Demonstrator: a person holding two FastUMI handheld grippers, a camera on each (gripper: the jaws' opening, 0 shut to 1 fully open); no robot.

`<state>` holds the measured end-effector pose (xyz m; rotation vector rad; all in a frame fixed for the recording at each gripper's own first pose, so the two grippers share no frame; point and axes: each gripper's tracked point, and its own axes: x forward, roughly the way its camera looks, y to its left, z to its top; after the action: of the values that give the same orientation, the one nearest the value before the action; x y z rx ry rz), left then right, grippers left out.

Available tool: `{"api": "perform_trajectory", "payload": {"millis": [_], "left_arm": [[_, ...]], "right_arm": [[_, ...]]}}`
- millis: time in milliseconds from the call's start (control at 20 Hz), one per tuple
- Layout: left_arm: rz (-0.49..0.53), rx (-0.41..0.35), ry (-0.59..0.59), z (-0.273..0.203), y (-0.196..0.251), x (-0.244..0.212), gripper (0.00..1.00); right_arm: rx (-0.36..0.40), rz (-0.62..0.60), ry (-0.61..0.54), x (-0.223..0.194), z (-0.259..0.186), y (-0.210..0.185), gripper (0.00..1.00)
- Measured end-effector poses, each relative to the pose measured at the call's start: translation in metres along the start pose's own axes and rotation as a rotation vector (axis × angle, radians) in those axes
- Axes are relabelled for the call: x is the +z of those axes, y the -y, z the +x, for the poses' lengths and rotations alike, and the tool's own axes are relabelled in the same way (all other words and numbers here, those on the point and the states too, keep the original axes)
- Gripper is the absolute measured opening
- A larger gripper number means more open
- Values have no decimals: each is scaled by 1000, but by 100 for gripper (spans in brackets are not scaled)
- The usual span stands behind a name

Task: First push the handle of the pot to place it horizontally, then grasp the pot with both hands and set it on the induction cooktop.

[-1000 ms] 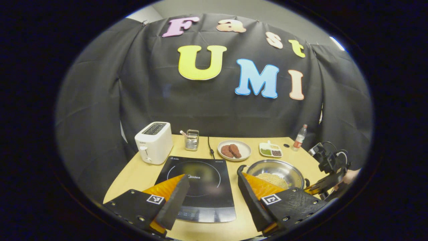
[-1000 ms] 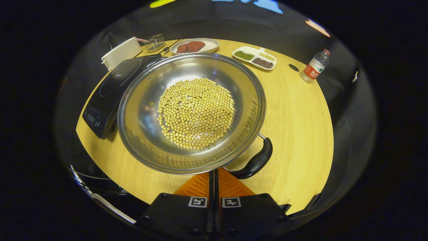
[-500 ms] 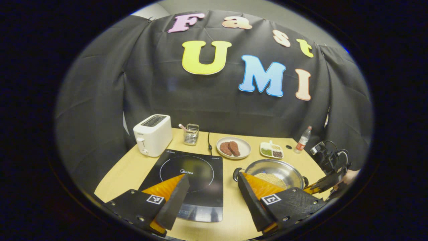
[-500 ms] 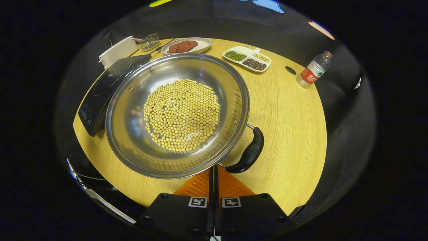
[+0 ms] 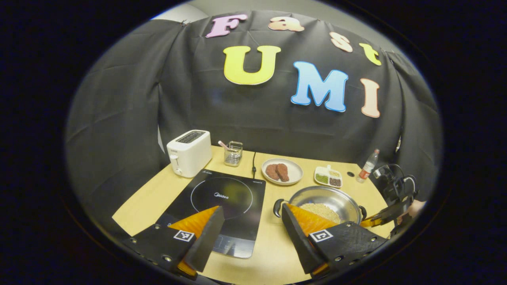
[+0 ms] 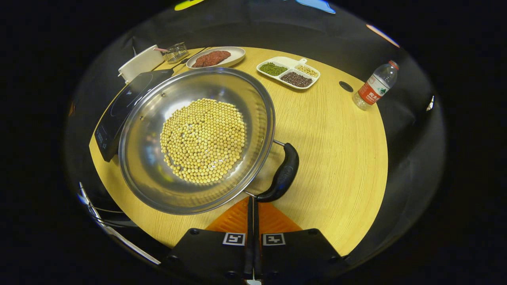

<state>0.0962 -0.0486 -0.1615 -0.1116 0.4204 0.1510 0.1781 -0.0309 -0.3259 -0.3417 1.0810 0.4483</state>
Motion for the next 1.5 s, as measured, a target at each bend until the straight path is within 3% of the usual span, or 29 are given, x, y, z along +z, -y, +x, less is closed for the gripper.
{"api": "perform_trajectory", "payload": {"millis": [450, 800, 850, 900, 1050, 1100, 1150, 1200, 1250, 1500], "left_arm": [[1, 52, -43, -3, 12, -20, 89], [-50, -29, -111, 34, 17, -34, 89], [-59, -47, -125, 42, 18, -37, 89], [-66, -68, -138, 50, 19, -39, 89], [-49, -136, -163, 75, 27, -39, 87], [-38, -161, -172, 84, 31, -39, 89], [-29, -188, -178, 92, 37, -40, 87], [-26, -215, -190, 101, 42, -41, 87], [-26, -242, -198, 109, 48, -43, 89], [5, -373, -224, 150, 81, -51, 89]], "right_arm": [[47, 93, 38, 25, 10, 16, 2], [-8, 170, 102, 27, -8, 42, 3], [-4, 194, 127, 31, -16, 43, 20], [9, 220, 154, 35, -23, 44, 28], [39, 296, 246, 54, -42, 46, 96], [50, 322, 283, 61, -50, 45, 99], [60, 349, 324, 72, -57, 46, 93], [62, 373, 368, 81, -60, 48, 98], [51, 390, 398, 89, -60, 52, 93], [37, 366, 406, 96, -40, 52, 98]]}}
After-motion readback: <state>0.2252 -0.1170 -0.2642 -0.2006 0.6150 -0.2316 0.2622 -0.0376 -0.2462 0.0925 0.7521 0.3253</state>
